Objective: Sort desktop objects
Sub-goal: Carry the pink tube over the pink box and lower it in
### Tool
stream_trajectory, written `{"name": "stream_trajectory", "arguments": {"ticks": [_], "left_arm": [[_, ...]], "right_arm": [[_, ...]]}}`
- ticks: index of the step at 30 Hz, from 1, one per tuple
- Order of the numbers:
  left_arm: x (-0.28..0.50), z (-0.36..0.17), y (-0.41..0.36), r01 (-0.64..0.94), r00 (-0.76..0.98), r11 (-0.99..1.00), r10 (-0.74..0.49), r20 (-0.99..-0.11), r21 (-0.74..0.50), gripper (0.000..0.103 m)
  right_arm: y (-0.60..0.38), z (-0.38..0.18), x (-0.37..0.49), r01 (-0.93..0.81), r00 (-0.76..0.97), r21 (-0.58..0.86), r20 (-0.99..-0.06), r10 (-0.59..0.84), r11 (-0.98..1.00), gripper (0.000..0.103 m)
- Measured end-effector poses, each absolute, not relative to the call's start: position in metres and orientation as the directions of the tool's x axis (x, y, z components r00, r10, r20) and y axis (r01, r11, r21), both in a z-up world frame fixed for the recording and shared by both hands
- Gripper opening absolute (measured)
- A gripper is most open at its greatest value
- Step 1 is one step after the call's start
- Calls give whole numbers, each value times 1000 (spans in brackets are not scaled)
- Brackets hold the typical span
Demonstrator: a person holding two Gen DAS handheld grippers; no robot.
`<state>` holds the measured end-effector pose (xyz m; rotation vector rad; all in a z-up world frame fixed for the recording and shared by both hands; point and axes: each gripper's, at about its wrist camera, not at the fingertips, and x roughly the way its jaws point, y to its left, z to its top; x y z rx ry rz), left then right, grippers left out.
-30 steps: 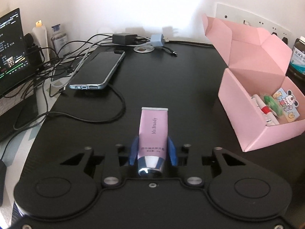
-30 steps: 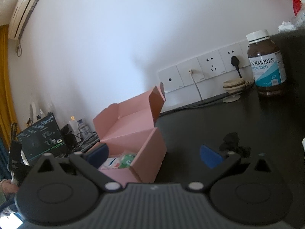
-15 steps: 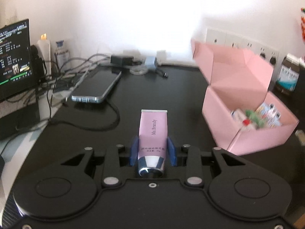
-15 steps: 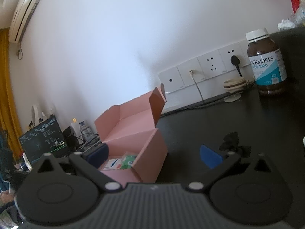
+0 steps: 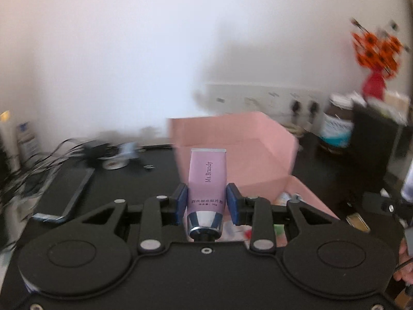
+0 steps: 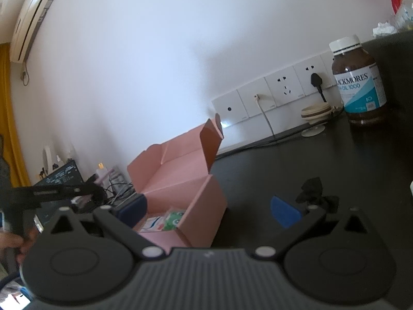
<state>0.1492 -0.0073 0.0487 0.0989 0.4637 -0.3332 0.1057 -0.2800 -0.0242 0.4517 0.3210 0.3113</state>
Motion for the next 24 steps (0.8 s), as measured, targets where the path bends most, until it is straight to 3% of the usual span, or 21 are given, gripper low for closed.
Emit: {"name": "stream_trajectory", "arguments": {"ticks": [10,20,24], "left_arm": [[158,16,-48,424,781,905,-342,-522,41,33],[167,12,-52,485,745,869,-353,-566,96,33],[180,11,-54,541,685,836,-379,-622,86,33]], "right_arm": [[-278,-23,106,-231,900,461,-235,368,857,102],[-282,-25,108,-234,894,491,-230,384,839,102],[-283,-26,108,-231,893,499,-231,385,835,102]]}}
